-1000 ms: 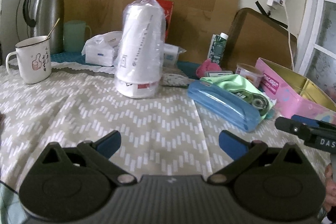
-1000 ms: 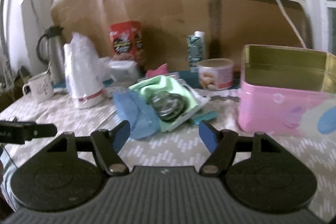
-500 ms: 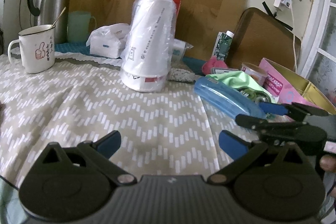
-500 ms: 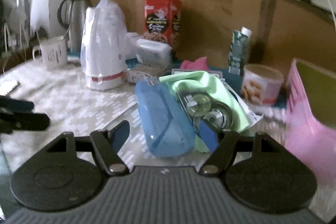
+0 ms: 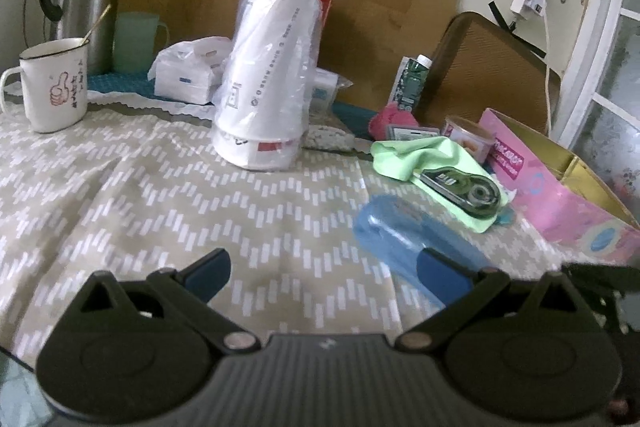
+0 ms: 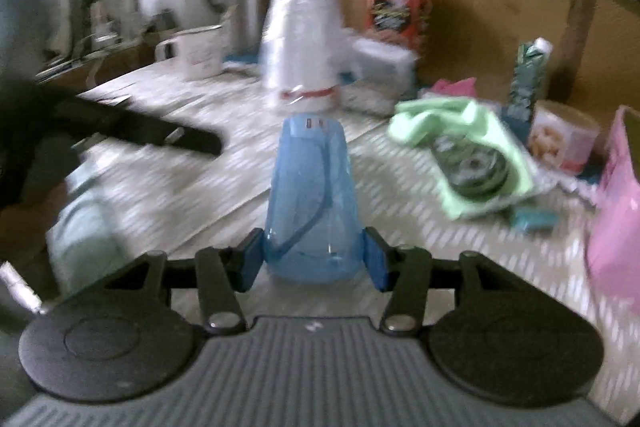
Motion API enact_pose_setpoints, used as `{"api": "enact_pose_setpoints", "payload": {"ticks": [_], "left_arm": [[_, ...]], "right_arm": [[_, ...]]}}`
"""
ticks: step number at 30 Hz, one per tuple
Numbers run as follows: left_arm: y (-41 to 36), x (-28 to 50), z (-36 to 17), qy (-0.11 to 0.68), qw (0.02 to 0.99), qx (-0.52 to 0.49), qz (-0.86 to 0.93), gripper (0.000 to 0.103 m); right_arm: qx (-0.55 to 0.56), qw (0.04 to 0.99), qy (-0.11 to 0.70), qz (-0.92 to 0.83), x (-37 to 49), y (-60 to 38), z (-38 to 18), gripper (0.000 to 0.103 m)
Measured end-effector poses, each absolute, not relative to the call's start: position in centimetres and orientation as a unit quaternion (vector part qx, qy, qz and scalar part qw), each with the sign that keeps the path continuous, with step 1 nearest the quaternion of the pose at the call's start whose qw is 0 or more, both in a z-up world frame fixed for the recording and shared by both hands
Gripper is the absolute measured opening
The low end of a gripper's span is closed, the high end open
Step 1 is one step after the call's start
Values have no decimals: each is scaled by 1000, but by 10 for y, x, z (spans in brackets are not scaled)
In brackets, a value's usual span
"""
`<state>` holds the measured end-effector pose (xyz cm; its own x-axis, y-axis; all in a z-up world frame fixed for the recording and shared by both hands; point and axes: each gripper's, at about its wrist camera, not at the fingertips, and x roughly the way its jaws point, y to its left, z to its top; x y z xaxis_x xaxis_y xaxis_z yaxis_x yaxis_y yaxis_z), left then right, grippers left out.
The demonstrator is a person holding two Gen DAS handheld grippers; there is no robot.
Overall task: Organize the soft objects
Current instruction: 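Lift the blue plastic case with the right gripper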
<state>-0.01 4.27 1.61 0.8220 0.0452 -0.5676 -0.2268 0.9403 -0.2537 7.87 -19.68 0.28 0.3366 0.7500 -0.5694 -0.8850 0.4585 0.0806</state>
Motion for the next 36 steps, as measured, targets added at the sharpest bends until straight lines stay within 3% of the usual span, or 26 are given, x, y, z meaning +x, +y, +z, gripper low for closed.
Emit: {"api": "enact_pose_setpoints", "payload": {"ticks": [22, 36], "left_arm": [[30, 24, 26, 298, 939, -166, 43, 103], [32, 27, 21, 307, 934, -174, 48, 103]], "right_arm": [[-74, 848, 285, 440, 77, -246, -3, 71], [-75, 845, 283, 448, 76, -247, -6, 72]]}}
